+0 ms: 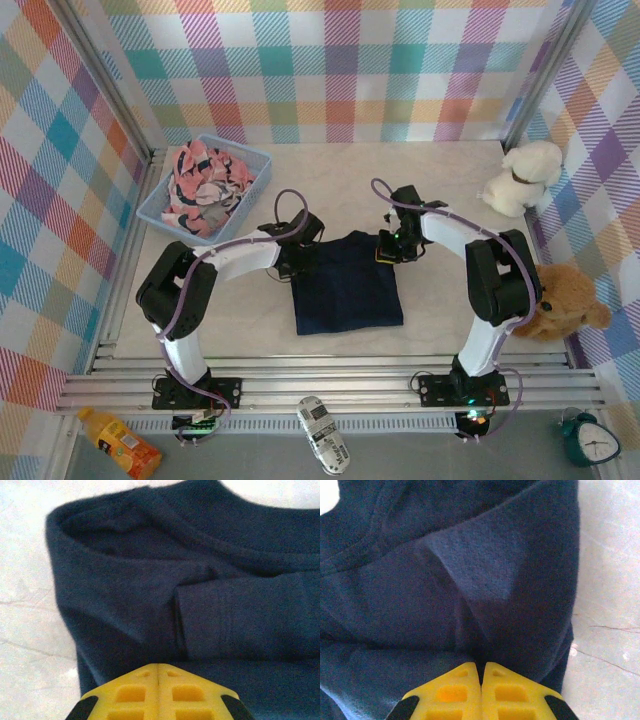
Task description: Fold and stack the mixed laundry pile
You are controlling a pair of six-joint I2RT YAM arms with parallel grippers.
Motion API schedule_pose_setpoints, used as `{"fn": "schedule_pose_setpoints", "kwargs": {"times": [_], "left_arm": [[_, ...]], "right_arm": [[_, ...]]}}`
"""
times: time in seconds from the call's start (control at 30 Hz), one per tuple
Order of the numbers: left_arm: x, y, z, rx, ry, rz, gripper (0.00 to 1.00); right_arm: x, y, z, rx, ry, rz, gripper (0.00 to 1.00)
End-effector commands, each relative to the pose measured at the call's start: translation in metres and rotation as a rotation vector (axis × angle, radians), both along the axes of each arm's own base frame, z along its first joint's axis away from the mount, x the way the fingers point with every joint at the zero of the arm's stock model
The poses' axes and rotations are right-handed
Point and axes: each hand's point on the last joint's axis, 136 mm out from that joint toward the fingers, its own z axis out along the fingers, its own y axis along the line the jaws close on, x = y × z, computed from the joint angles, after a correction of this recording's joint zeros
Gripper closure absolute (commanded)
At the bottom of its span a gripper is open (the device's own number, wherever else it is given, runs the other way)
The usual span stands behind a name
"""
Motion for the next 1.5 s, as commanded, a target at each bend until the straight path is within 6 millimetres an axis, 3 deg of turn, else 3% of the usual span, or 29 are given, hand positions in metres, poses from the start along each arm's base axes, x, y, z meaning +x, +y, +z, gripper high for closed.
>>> {"fn": "schedule_pose_setpoints", "kwargs": {"times": [0.0,0.07,0.2,0.27,0.33,0.37,0.4,0.43,0.47,0.53,0.6,0.8,0.93,1.0,1.17,1.23,1.3,1.47], "left_arm": [[-0.014,0.007,0.025,-0.008,-0.020,0.020,1.00],[-0.017,0.007,0.043,-0.037,-0.026,0.039,1.00],[-0.002,0.005,0.107,-0.087,-0.116,0.072,1.00],[0.019,0.008,0.132,-0.105,-0.159,0.099,1.00],[0.047,0.015,0.139,-0.103,-0.186,0.129,1.00],[0.064,0.017,0.136,-0.103,-0.192,0.140,0.99],[0.080,0.023,0.129,-0.080,-0.183,0.166,0.69],[0.095,0.034,0.116,-0.029,-0.150,0.203,0.25],[0.107,0.044,0.103,0.020,-0.101,0.230,0.00],[0.115,0.056,0.087,0.117,-0.028,0.252,0.00],[0.112,0.054,0.085,0.127,-0.023,0.239,0.00],[0.080,0.049,0.093,-0.013,-0.069,0.254,0.00],[0.051,0.028,0.097,-0.094,-0.076,0.196,0.07],[0.036,0.010,0.097,-0.121,-0.077,0.149,0.18],[0.000,-0.033,0.083,-0.143,-0.062,0.040,0.78],[-0.010,-0.038,0.069,-0.114,-0.035,0.027,1.00],[-0.019,-0.038,0.055,-0.074,-0.015,0.021,1.00],[-0.042,-0.032,0.016,0.005,0.040,0.032,1.00]], "right_arm": [[-0.012,-0.001,0.021,0.025,-0.025,0.018,1.00],[-0.019,-0.003,0.036,0.035,-0.036,0.011,1.00],[-0.011,-0.003,0.092,0.058,-0.135,-0.012,1.00],[0.010,-0.002,0.118,0.075,-0.202,-0.026,1.00],[0.040,0.003,0.130,0.081,-0.253,-0.041,0.98],[0.061,0.005,0.129,0.071,-0.270,-0.049,0.77],[0.079,0.004,0.126,0.042,-0.283,-0.062,0.54],[0.100,0.001,0.116,-0.004,-0.282,-0.085,0.22],[0.117,-0.001,0.100,-0.027,-0.243,-0.102,0.01],[0.131,0.003,0.088,-0.004,-0.157,-0.103,0.00],[0.131,0.007,0.087,0.003,-0.145,-0.074,0.01],[0.097,-0.009,0.102,-0.026,-0.221,-0.041,0.00],[0.057,-0.018,0.102,-0.018,-0.179,-0.047,0.00],[0.032,-0.014,0.098,0.032,-0.135,-0.059,0.06],[-0.031,0.000,0.081,0.156,-0.026,-0.104,0.66],[-0.048,0.006,0.073,0.188,0.003,-0.116,0.79],[-0.056,0.008,0.061,0.212,0.030,-0.150,0.92],[-0.056,0.011,0.028,0.235,0.104,-0.253,0.95]]}}
